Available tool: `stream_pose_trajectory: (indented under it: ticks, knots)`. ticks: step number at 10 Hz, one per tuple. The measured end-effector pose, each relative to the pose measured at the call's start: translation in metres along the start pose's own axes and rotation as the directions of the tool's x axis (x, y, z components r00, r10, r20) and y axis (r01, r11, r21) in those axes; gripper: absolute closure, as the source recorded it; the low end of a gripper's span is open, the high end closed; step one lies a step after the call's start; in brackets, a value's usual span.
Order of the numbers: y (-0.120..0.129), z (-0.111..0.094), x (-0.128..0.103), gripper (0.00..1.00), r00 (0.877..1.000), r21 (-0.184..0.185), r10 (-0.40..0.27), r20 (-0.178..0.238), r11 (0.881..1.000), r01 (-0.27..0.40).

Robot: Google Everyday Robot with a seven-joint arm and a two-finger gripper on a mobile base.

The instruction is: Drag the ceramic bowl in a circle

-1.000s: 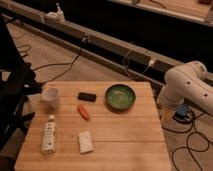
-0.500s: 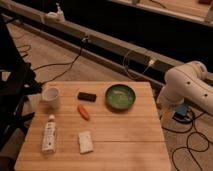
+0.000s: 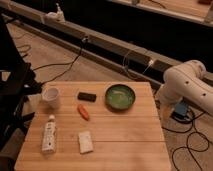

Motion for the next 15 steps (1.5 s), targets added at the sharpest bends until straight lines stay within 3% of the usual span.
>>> stream_pose_trajectory:
  ticks: [1,3,5,6,10,11,13,15]
  knots:
    - [-0.016,0.007,-0.014,0.35,0.998,0.033,-0.062,0.014,0.998,0.061]
    - [-0.038,0.019,-0.035,0.35,0.992,0.074,-0.116,0.039,0.991,0.113]
    - [-0.062,0.037,-0.061,0.35,0.99,0.113,-0.117,0.075,0.988,0.108]
    - [-0.066,0.042,-0.071,0.35,0.989,0.115,-0.117,0.09,0.988,0.107]
    - [-0.066,0.041,-0.068,0.35,0.99,0.114,-0.11,0.086,0.988,0.1]
    - [-0.061,0.048,-0.064,0.35,0.991,0.091,-0.081,0.103,0.993,0.072]
    - [-0.054,0.083,-0.07,0.35,0.988,0.016,-0.02,0.152,1.0,0.018]
    - [-0.05,0.122,-0.089,0.35,0.982,-0.063,-0.012,0.186,0.998,0.024]
